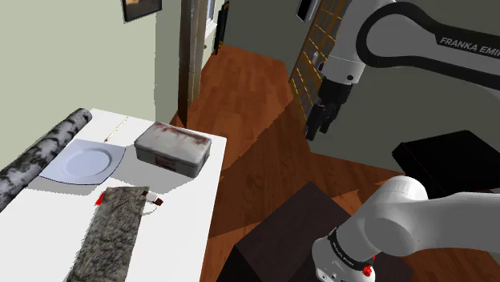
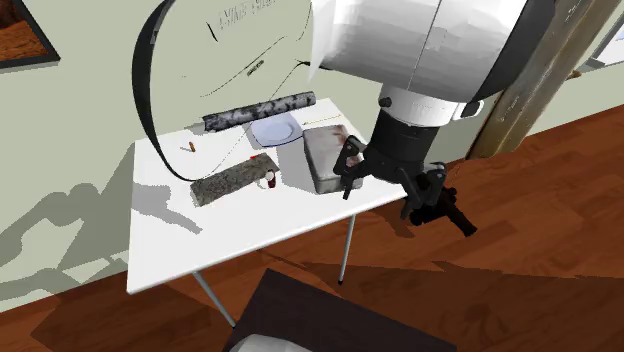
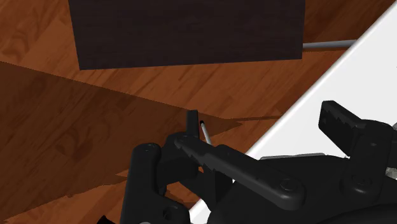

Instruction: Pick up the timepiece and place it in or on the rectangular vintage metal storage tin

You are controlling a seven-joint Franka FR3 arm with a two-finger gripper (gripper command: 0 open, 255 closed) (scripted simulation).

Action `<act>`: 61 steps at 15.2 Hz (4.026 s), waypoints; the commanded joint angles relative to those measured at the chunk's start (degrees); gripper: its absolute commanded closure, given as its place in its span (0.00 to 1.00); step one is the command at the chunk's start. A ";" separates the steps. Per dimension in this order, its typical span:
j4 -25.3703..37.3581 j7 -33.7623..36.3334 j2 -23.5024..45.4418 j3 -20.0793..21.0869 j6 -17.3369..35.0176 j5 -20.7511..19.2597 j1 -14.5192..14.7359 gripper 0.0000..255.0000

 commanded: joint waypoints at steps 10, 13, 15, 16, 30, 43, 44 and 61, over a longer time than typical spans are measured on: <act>-4.97 6.82 8.40 8.47 18.10 5.48 4.07 0.00; -5.11 9.08 12.82 11.36 24.25 6.61 5.14 0.00; -4.77 10.67 16.15 13.27 28.29 7.02 5.73 0.00; -4.46 11.50 17.92 14.22 30.27 7.11 5.98 0.00; 8.30 29.73 47.43 24.50 52.20 -5.60 7.77 0.00; 33.52 47.29 75.24 18.93 56.00 -25.69 19.80 0.00; 33.70 47.45 75.87 18.68 56.44 -25.96 19.97 0.00; 35.18 48.52 80.15 17.13 59.19 -27.68 20.94 1.00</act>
